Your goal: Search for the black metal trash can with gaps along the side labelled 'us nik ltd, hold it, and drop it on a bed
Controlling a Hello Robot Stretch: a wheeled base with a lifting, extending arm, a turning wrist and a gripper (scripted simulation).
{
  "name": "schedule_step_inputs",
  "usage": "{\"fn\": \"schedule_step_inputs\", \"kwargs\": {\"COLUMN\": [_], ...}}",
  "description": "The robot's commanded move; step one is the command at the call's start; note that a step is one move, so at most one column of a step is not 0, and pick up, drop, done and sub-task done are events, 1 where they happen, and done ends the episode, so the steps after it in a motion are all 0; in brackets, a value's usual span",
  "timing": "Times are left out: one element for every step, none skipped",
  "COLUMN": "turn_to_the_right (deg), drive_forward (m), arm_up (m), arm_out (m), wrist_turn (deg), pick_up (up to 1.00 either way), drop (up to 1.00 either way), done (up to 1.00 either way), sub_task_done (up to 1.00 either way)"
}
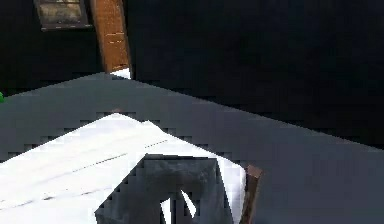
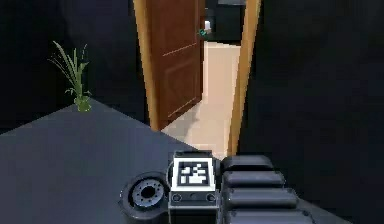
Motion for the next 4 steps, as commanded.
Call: {"fn": "schedule_step_inputs", "kwargs": {"turn_to_the_right": [27.0, -45.0, -45.0, -45.0], "drive_forward": [0.00, 0.00, 0.00, 0.00], "arm_up": [0.00, 0.00, 0.00, 0.00], "arm_out": [0.00, 0.00, 0.00, 0.00], "wrist_turn": [0.0, 0.0, 0.0, 0.0], "pick_up": [0.00, 0.00, 0.00, 0.00], "drop": [0.00, 0.00, 0.00, 0.00], "done": [0.00, 0.00, 0.00, 0.00], "sub_task_done": [0.00, 0.00, 0.00, 0.00]}}
